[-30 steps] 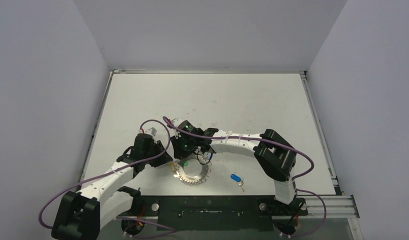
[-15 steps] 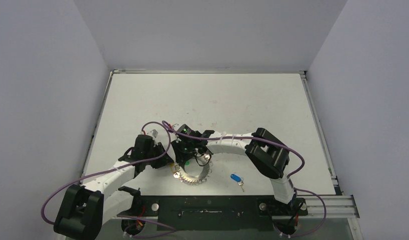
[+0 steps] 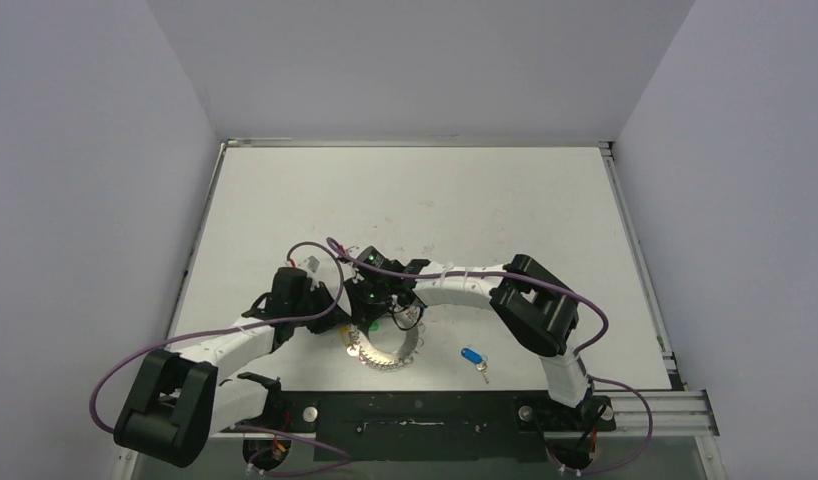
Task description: Put the keys on the keyring
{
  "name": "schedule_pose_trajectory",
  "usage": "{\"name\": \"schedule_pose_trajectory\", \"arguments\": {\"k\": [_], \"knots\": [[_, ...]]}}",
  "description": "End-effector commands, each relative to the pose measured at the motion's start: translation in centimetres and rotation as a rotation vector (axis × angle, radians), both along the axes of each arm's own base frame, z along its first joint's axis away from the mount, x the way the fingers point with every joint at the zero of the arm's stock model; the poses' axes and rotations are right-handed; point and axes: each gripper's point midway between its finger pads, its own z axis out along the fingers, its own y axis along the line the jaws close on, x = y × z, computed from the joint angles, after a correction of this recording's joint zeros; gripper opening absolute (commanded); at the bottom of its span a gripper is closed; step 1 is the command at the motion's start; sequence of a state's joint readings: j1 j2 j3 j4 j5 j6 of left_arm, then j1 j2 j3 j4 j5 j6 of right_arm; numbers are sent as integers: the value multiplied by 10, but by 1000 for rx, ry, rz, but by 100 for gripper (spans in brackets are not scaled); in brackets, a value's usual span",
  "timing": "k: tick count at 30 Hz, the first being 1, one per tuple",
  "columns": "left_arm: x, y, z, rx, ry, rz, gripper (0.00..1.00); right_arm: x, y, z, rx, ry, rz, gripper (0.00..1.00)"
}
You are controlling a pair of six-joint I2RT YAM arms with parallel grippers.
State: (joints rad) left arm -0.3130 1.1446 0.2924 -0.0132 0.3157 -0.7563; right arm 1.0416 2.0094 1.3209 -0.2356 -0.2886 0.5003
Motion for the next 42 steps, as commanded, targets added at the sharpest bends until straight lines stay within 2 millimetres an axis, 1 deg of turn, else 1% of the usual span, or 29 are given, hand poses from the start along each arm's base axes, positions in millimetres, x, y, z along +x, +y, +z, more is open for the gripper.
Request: {"name": "schedule_pose_trajectory", "arguments": {"k": [1, 5, 12, 16, 19, 22, 24, 28, 30, 34, 39, 42], "knots": [[-7, 3, -12, 19, 40, -1, 0, 2, 17, 13, 121, 24, 6, 13], [-4, 2, -7, 13, 18, -4, 0, 5, 17, 20, 188, 50, -10, 7], [0, 0, 12, -12, -47, -3, 0, 8, 16, 19, 208, 70, -18, 8], [1, 5, 25, -6, -81, 21, 7, 6, 14, 17, 208, 83, -13, 11], [2, 9, 35, 2, -110, 46, 13, 7, 20, 24, 246, 75, 3, 11], [3, 13, 45, 3, -137, 68, 22, 3, 23, 32, 278, 79, 27, 9], [2, 14, 48, -1, -150, 73, 28, 5, 22, 36, 283, 64, 28, 9], [0, 12, 46, -9, -149, 59, 38, 10, 14, 36, 235, 27, 19, 12], [-2, 7, 44, -28, -143, 36, 40, 9, 8, 31, 198, 33, 18, 12], [-3, -3, 37, -64, -116, -10, 41, 5, 0, 24, 159, 37, 19, 7], [1, -7, 28, -65, -104, -40, 41, -3, -14, 18, 124, 38, 16, 2], [5, -11, 26, -78, -117, -56, 38, -8, -17, 16, 117, 40, 20, 1]]}}
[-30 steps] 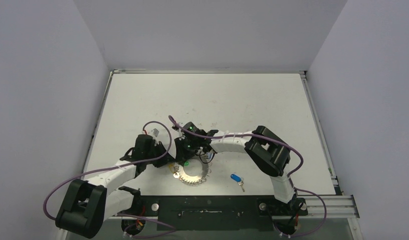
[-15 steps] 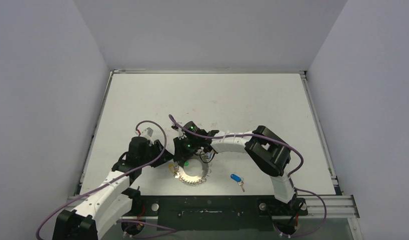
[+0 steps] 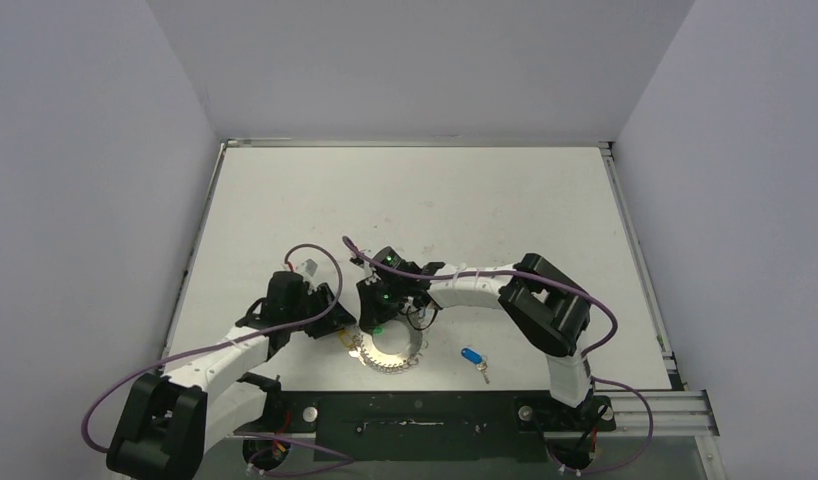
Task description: Put the keys on the keyring
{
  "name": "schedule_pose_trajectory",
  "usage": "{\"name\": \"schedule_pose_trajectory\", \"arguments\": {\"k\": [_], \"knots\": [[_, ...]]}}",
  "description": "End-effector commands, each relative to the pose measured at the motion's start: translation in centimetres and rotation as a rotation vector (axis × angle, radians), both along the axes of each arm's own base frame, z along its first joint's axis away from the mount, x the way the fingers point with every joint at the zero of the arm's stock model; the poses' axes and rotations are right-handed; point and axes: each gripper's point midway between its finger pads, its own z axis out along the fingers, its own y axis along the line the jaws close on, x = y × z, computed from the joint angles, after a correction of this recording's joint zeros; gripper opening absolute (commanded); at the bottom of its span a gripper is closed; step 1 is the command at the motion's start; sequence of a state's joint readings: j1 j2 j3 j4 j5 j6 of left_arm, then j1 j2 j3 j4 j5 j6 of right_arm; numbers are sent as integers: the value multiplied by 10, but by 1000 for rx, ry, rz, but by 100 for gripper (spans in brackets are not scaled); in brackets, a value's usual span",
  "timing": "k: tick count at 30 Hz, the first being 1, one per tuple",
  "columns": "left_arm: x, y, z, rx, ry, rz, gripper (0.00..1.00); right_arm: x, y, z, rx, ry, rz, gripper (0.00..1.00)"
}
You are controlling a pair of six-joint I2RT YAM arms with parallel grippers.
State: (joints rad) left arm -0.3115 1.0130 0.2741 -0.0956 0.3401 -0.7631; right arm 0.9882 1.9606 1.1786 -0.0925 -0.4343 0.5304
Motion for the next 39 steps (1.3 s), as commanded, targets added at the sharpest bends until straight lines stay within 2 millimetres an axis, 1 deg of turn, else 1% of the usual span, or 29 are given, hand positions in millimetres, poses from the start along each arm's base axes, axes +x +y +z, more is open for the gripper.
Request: {"name": "schedule_pose_trajectory", "arguments": {"k": [1, 4, 7, 10, 12, 18, 22, 27, 30, 36, 39], "knots": [[16, -12, 13, -54, -101, -51, 37, -3, -5, 17, 13, -47, 5, 0], [16, -17, 11, -78, -104, -75, 33, -6, -4, 21, 25, -51, 9, 0], [15, -22, 11, -103, -99, -100, 32, -8, -5, 29, 44, -63, 11, 0], [12, -24, 7, -119, -94, -101, 32, -9, -9, 33, 47, -72, 7, 0], [13, -24, 5, -124, -94, -94, 32, -11, -11, 29, 34, -74, 6, 0], [13, -23, -3, -123, -77, -75, 34, -14, -18, 3, -19, -53, 0, 0], [9, -25, -5, -138, -64, -90, 33, -13, -20, -7, -48, -58, -7, 0], [4, -27, -3, -164, -62, -92, 26, -10, -19, -11, -59, -60, -11, 0], [2, -29, 4, -187, -77, -97, 22, -10, -20, -13, -70, -64, -10, 0], [0, -30, 17, -214, -114, -101, 19, -9, -19, -14, -70, -63, -11, 0], [-2, -30, 20, -216, -123, -104, 18, -9, -18, -13, -67, -62, -12, 0]]}}
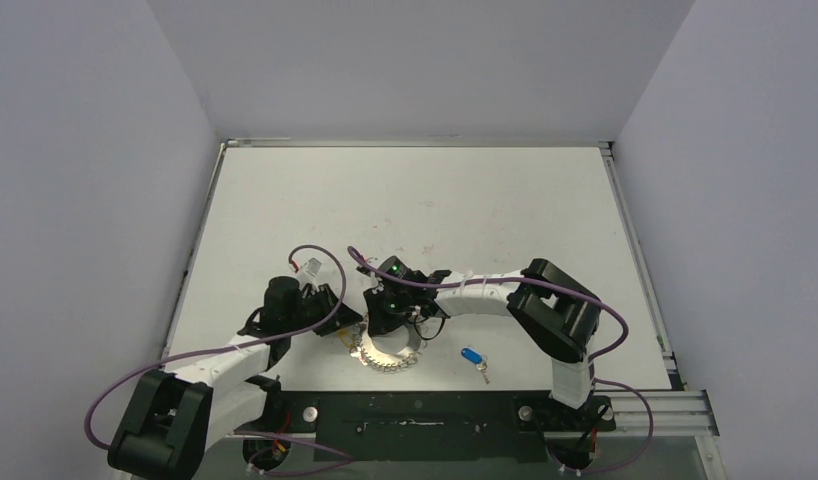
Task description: Put the keys on the keyring
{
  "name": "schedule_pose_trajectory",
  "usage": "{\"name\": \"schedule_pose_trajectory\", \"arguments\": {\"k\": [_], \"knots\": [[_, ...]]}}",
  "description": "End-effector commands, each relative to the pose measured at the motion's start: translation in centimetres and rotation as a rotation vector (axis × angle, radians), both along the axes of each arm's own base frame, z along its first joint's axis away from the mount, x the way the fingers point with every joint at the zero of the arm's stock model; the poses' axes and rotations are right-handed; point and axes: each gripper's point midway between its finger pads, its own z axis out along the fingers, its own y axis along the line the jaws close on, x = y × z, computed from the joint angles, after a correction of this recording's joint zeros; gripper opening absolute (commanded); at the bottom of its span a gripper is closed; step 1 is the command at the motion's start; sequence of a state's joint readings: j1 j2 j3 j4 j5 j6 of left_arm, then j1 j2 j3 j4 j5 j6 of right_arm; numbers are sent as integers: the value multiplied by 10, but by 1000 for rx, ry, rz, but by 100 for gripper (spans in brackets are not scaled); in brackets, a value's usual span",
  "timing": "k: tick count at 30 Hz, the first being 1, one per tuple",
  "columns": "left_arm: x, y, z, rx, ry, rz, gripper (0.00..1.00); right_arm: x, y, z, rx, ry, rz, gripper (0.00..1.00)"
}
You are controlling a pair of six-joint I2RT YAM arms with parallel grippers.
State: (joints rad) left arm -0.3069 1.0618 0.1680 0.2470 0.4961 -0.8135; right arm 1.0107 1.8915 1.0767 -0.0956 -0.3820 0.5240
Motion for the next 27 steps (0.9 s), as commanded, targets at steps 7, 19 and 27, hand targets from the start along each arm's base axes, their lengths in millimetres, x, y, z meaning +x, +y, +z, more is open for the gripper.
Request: {"name": "schedule_pose_trajectory", "arguments": {"k": [7, 19, 27], "knots": [[-5, -2, 1, 3, -1, -36, 18, 8, 6, -1, -5, -48, -1, 0], [8, 25, -6, 180, -31, 66, 40, 9, 7, 6, 9, -60, 9, 0], [5, 10, -15, 138, 13, -8, 42, 8, 8, 4, 10, -55, 10, 0]]}}
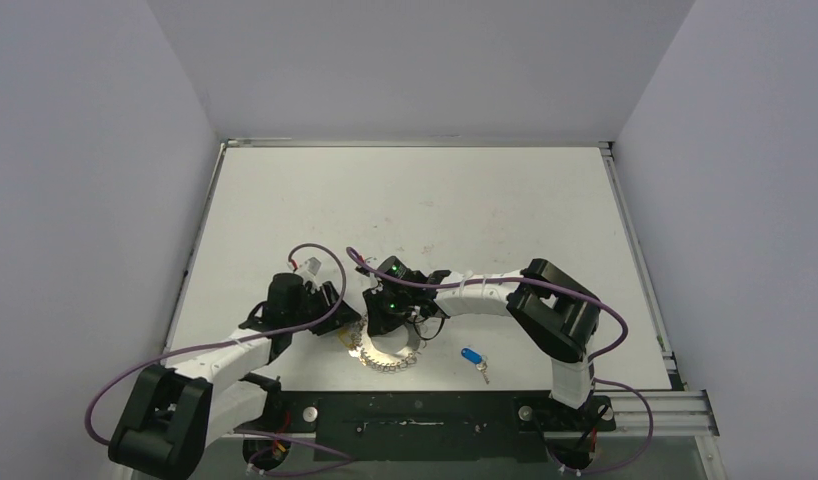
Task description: Put the keys on the keyring
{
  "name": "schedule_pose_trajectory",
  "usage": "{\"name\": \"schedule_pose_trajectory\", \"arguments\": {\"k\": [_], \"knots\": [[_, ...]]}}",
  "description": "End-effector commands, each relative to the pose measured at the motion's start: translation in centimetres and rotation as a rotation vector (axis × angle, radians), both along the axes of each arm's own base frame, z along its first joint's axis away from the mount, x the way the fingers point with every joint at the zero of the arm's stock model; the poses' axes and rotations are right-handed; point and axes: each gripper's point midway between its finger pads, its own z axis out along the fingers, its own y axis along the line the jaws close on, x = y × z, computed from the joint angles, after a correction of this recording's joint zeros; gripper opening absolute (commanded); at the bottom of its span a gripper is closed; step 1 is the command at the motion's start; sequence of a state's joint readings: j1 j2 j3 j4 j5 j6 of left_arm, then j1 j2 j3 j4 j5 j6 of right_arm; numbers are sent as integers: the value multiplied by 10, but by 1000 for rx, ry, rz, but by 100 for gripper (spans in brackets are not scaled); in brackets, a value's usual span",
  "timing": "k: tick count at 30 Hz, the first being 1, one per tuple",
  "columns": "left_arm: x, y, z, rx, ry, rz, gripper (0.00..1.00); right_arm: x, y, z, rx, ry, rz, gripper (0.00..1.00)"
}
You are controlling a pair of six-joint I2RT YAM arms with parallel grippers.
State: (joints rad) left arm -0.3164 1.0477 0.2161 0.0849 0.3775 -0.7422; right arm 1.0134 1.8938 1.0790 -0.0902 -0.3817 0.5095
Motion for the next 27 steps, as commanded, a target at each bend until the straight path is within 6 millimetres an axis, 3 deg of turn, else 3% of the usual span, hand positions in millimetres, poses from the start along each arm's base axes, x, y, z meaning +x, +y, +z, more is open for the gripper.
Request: {"name": "schedule_pose_trajectory", "arguments": {"k": [1, 7, 12, 22, 27], "knots": [[4, -10, 0, -18, -14, -61, 42, 8, 6, 4, 6, -41, -4, 0], [-1, -26, 0, -88, 2, -135, 37, 7, 7, 1, 6, -37, -6, 0], [-3, -27, 5, -97, -14, -142, 28, 8, 8, 3, 12, -41, -6, 0], [-12, -31, 19, -132, -56, -177, 26, 8, 10, 4, 14, -42, -3, 0], [-14, -32, 16, -124, -50, -193, 26, 9, 10, 4, 15, -39, -2, 0]]}}
